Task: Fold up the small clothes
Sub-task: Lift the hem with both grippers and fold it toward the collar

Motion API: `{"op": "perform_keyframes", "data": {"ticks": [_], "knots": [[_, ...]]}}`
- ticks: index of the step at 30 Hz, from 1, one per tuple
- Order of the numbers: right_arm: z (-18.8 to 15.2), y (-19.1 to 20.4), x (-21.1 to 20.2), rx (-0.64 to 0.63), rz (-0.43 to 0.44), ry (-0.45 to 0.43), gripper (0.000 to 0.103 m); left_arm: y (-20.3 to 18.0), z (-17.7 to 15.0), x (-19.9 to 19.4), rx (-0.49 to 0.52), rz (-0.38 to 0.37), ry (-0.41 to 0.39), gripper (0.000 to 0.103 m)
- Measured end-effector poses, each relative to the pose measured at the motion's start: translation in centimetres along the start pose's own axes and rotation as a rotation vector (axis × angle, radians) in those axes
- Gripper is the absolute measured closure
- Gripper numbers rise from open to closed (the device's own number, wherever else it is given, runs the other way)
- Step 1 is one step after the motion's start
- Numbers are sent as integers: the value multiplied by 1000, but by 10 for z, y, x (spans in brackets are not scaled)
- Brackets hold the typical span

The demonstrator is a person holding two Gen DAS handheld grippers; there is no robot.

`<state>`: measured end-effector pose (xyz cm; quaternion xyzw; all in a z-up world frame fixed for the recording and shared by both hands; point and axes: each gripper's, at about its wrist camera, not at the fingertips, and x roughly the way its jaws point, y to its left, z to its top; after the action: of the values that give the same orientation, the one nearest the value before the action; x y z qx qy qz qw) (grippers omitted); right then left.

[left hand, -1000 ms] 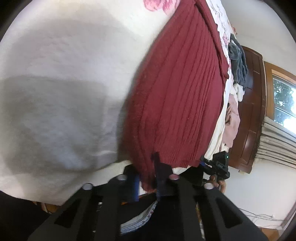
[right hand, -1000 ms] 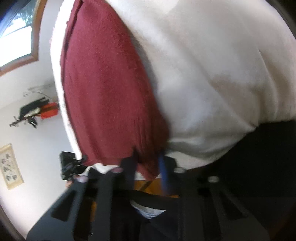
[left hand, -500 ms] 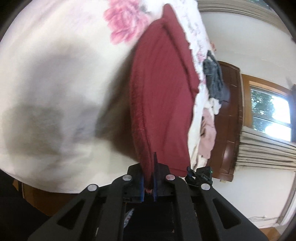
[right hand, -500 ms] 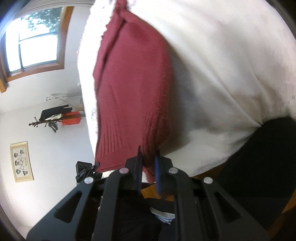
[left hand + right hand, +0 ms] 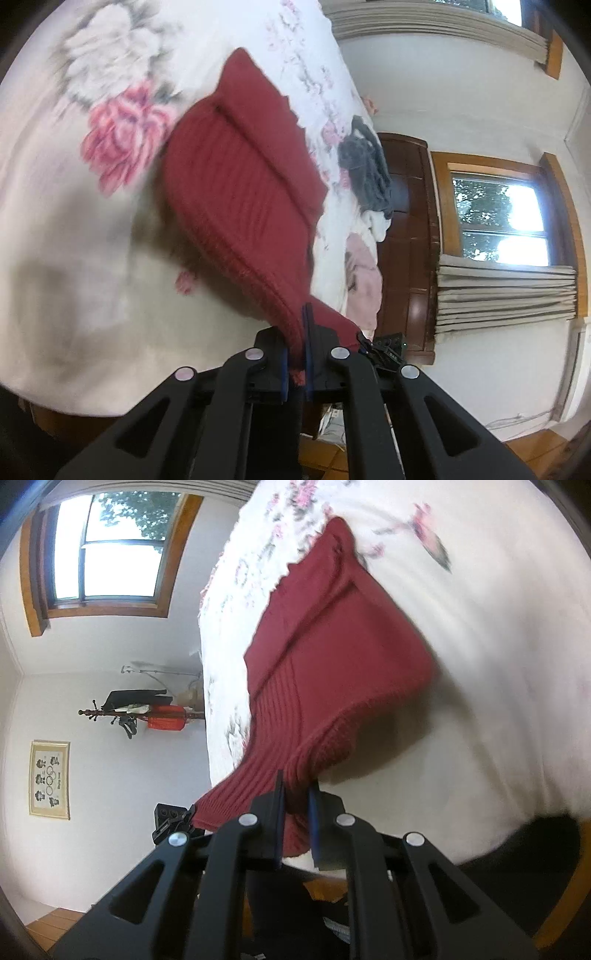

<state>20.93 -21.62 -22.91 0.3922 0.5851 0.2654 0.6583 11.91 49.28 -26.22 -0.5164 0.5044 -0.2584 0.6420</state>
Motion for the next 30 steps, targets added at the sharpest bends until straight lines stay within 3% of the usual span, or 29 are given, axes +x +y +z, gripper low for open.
{"op": "perform_keyframes", "data": {"ticks": [7,13,23,30], "knots": [[61,29,9,-36,-22,-24,94,-20,57,12,-6,-6,-23,97],[112,31,30,-21,-62,-32,94,-20,112,33,-26,14,-32,97],[183,15,82,17,-139,-2,94,10,196,82,-85,127,-13,97],[217,-20,121,87,-175,15,93,38,234,116,-112,206,21,97]]}}
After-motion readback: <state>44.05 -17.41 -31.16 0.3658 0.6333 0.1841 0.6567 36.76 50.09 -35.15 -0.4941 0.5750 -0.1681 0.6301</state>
